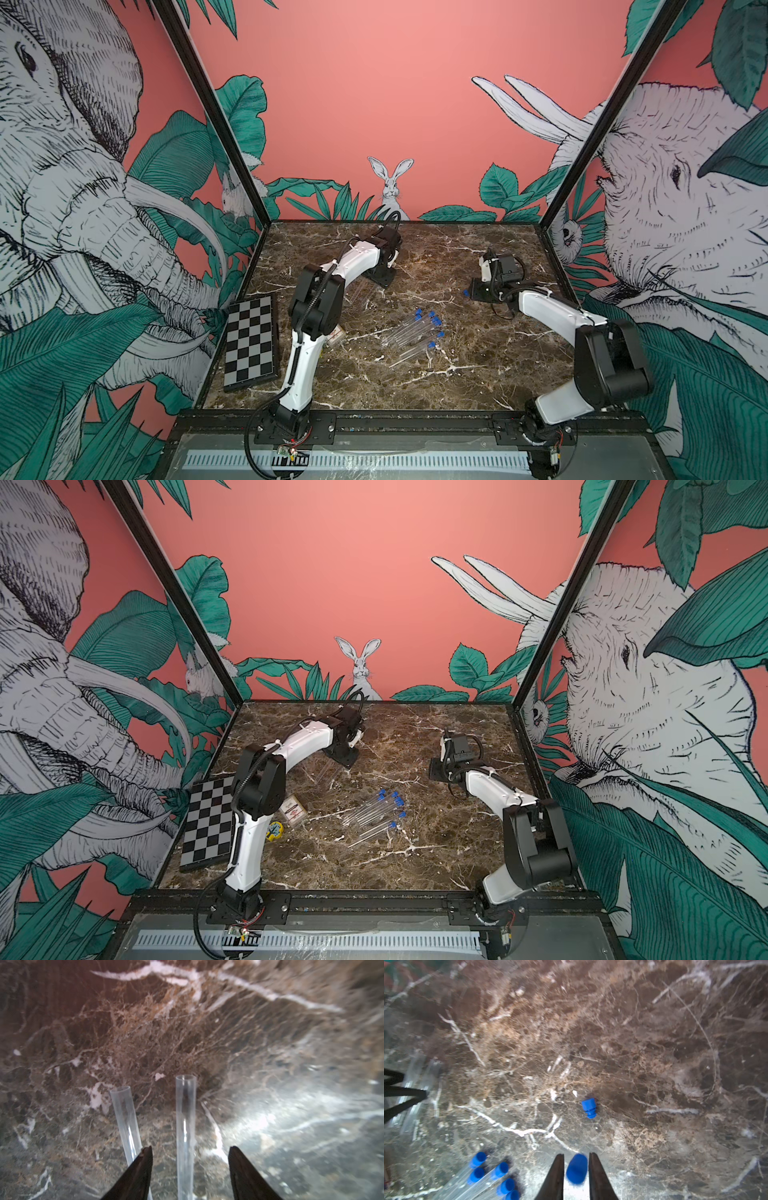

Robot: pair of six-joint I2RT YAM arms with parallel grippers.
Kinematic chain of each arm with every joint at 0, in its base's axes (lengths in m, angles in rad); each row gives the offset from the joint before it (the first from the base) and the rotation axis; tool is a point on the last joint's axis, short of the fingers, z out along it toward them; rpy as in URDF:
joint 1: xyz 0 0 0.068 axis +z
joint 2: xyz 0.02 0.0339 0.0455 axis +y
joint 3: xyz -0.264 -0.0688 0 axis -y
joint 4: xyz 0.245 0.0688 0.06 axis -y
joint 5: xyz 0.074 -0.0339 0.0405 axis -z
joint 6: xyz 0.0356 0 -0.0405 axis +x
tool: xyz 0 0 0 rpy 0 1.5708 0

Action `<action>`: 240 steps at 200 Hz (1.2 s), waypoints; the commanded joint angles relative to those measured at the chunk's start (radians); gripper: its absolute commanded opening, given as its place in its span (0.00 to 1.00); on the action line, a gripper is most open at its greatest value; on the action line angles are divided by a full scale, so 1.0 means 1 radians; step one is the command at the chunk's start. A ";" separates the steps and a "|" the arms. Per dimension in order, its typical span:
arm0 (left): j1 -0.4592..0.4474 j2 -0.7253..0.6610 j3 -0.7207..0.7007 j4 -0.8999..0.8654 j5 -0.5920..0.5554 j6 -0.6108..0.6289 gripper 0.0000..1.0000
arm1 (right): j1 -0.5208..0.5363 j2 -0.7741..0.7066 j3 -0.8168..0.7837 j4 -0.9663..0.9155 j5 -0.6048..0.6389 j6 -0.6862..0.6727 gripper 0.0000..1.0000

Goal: Remove stoppers from test tubes
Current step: Place the test tube at the center of the board, then place the stopper at the center of the board.

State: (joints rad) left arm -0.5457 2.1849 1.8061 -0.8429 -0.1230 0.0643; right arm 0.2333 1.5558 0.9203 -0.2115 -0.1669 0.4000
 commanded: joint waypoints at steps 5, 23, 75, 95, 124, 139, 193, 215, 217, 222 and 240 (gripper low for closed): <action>-0.032 -0.108 -0.037 0.025 0.005 0.030 0.62 | -0.021 0.038 0.011 -0.016 0.023 -0.012 0.22; -0.038 -0.138 -0.069 0.039 0.015 0.029 0.63 | -0.030 0.083 0.023 -0.023 0.028 -0.015 0.22; -0.043 -0.204 -0.137 0.074 0.061 0.029 0.63 | -0.034 0.102 0.012 -0.008 0.028 -0.012 0.22; -0.045 -0.218 -0.143 0.078 0.080 0.029 0.63 | -0.034 0.093 0.006 -0.002 0.015 -0.010 0.23; -0.058 -0.256 -0.169 0.085 0.090 0.049 0.64 | -0.032 0.083 0.000 0.001 0.014 -0.011 0.24; -0.060 -0.285 -0.192 0.087 0.101 0.051 0.64 | -0.032 0.080 0.005 -0.007 0.008 -0.013 0.25; -0.066 -0.389 -0.262 0.069 0.157 0.050 0.64 | -0.025 0.004 0.005 -0.014 -0.007 -0.015 0.36; -0.073 -0.420 -0.299 0.060 0.167 0.032 0.64 | -0.016 -0.009 0.005 -0.011 -0.031 -0.006 0.45; -0.074 -0.423 -0.303 0.060 0.168 0.029 0.64 | -0.015 -0.011 0.005 -0.011 -0.032 -0.005 0.46; -0.076 -0.427 -0.313 0.061 0.175 0.024 0.64 | -0.011 -0.016 0.002 -0.010 -0.034 -0.004 0.49; -0.089 -0.440 -0.354 0.075 0.203 0.009 0.63 | 0.001 -0.040 -0.006 -0.005 -0.034 -0.002 0.63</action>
State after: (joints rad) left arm -0.6155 1.7889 1.5051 -0.7544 0.0319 0.0956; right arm 0.2146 1.5551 0.9226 -0.2218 -0.1848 0.3946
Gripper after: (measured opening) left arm 0.643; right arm 0.553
